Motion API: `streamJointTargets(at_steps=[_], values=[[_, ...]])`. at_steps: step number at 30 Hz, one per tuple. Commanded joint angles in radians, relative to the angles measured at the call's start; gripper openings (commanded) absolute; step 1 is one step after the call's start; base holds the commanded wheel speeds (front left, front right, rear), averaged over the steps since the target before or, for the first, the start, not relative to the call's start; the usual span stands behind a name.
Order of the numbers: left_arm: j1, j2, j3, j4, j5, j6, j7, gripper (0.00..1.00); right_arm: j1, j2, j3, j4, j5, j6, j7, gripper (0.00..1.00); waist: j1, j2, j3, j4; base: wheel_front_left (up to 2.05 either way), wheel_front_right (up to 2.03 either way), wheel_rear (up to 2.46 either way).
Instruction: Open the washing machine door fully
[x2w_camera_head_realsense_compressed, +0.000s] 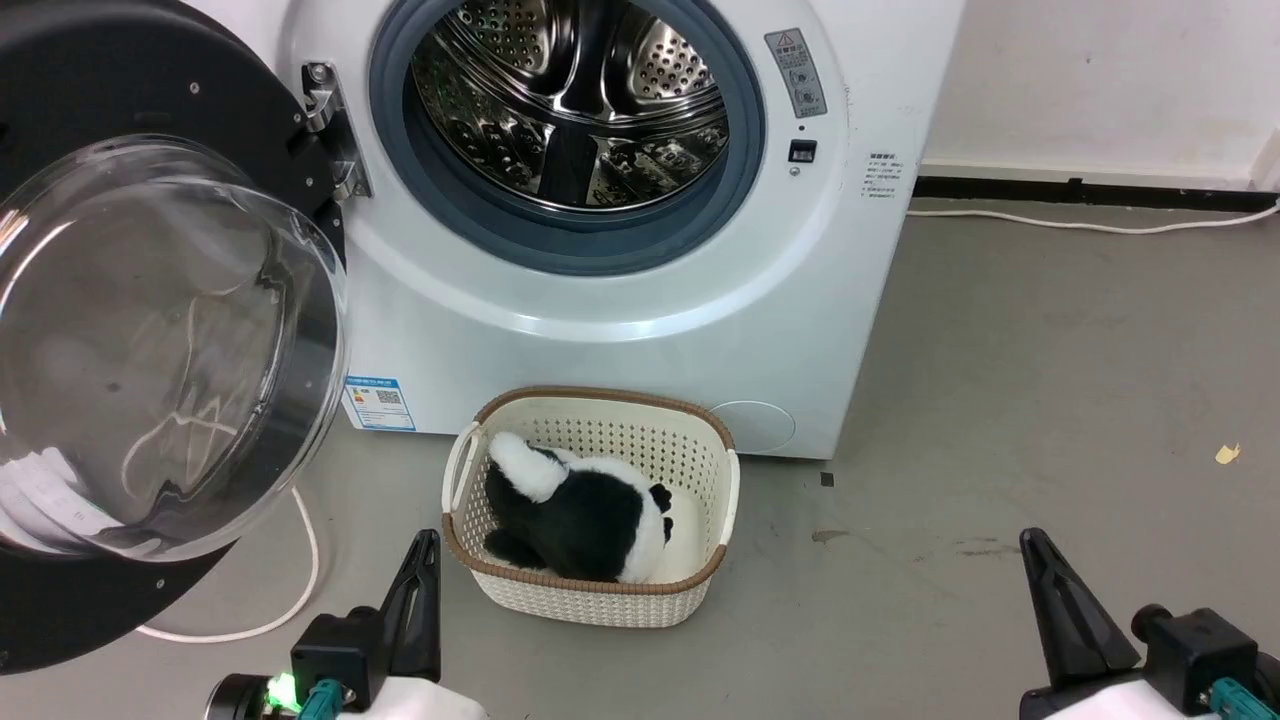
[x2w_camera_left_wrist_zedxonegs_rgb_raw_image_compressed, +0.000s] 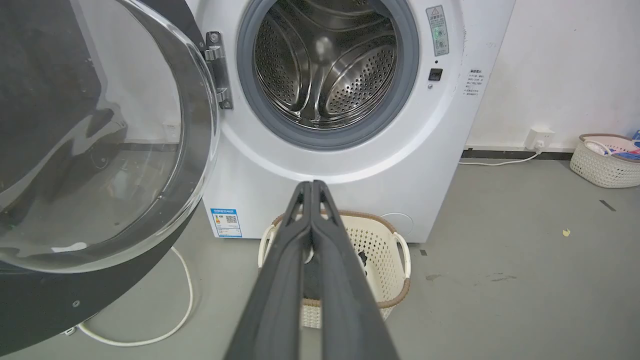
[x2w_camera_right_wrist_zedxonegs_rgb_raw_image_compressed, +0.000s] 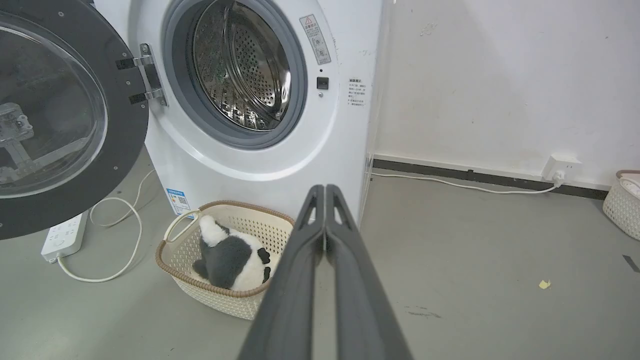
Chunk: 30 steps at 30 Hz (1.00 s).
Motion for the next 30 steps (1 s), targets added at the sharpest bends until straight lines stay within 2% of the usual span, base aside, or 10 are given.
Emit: streamJointTargets(at_steps=[1,30], values=[[-0.012,-0.008,0.008,-0.007,0.013,-0.005,0.008,0.0,-0.017,0.002,0.003,-0.001,-0.009,0.0,0.009,0.0,-0.0001,-0.0001,0.0,-0.001,0.0,0.0,0.0],[-0.022,-0.024,0.058,-0.026,0.055,-0.035,0.065,0.0,-0.043,0.003,0.023,-0.002,-0.025,0.0,0.062,0.0,-0.0001,-0.0001,0.004,-0.014,0.0,0.0,0.0]])
